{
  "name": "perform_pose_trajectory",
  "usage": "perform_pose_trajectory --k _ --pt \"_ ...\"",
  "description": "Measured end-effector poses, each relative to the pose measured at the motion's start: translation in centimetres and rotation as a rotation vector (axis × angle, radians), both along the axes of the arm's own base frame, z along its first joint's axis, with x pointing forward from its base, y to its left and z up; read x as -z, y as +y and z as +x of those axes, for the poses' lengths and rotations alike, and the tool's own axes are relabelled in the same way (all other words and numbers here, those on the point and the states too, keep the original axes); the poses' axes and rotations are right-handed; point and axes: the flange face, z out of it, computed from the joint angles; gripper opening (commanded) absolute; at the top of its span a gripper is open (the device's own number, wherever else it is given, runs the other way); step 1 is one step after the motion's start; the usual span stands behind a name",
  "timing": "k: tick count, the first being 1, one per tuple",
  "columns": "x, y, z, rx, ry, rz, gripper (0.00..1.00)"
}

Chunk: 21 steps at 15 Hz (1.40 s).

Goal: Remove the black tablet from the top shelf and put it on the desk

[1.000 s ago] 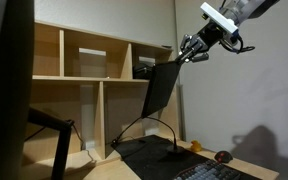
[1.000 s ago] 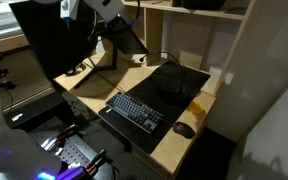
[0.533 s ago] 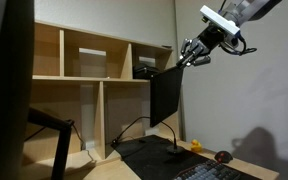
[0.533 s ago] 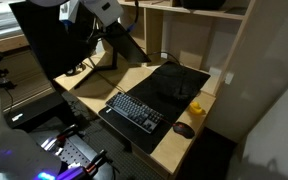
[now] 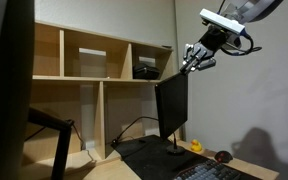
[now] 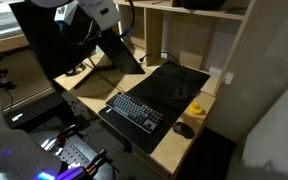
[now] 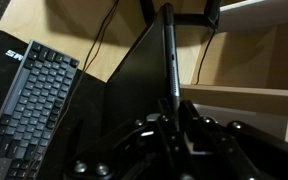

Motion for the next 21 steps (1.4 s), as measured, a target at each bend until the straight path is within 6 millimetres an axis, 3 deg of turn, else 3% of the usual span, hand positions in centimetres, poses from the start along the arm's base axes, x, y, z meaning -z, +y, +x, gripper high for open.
perform_pose_trajectory --k 4,5,10,11,13,15,19,21 --pt "-0.7 -0.5 0.4 0.071 -0.078 0.018 0.05" --pt "-0.9 -0.6 0.5 0.093 -0.109 0.028 0.18" --pt "-1.1 -0.5 0.8 0.119 -0.158 0.043 0.18" --pt "-1.0 -0.5 0.8 0.119 -0.158 0.044 0.05" --pt "-0.8 -0.4 0.8 0.117 -0.152 0.041 0.05" --pt "0.9 -0.3 1.3 0.122 -0.117 0.042 0.05" --pt "9.0 0.9 5.4 0.188 -0.042 0.045 0.05" --pt "12.0 2.2 6.8 0.229 -0.037 0.069 0.05"
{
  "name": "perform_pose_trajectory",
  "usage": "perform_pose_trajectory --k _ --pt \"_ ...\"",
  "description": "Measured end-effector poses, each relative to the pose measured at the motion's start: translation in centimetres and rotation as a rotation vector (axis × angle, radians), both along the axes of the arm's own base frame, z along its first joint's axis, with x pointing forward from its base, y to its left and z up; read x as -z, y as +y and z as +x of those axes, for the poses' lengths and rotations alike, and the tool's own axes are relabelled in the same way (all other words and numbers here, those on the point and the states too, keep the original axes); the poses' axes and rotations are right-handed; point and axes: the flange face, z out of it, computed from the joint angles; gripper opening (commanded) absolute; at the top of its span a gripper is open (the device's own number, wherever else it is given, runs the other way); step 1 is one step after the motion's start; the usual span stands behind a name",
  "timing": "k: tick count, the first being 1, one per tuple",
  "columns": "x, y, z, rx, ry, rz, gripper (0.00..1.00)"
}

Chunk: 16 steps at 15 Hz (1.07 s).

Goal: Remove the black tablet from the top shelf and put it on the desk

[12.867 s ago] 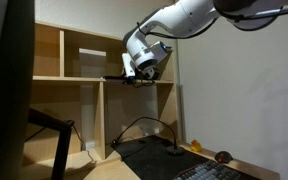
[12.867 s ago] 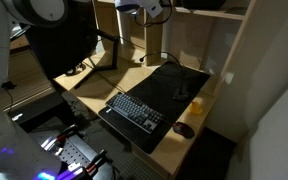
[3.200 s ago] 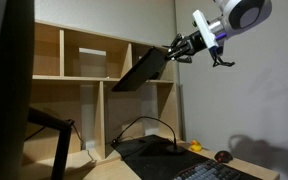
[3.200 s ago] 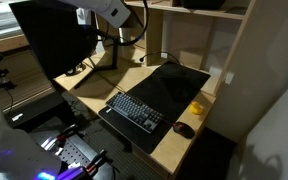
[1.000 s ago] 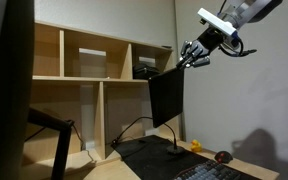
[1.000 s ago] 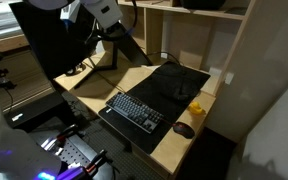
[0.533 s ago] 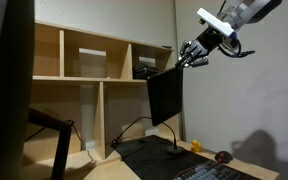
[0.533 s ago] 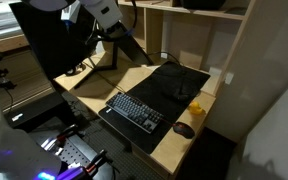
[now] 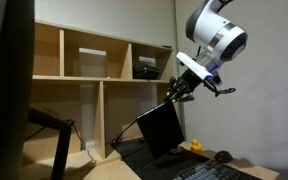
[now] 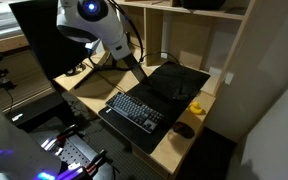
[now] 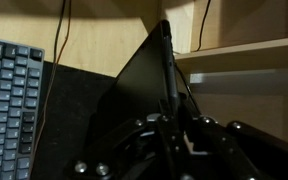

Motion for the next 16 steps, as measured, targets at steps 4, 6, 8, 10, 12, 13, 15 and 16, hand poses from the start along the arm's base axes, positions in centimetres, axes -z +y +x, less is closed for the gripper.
perform_pose_trajectory --k 4,6,8,10,12,13,15,16 --pt "0.0 2.5 2.2 0.064 -0.105 0.059 0.05" --pt "-0.4 3.3 2.9 0.079 -0.170 0.061 0.05" --pt "-0.2 4.2 3.3 0.078 -0.213 0.055 0.43" --pt "0.3 4.8 3.4 0.080 -0.237 0.055 0.51" --pt "0.8 4.8 3.5 0.093 -0.222 0.071 0.65" --pt "0.8 4.7 3.5 0.102 -0.204 0.086 0.46" --pt "0.9 4.4 3.3 0.116 -0.161 0.106 0.60" --pt "0.9 4.4 3.2 0.122 -0.152 0.112 0.65"
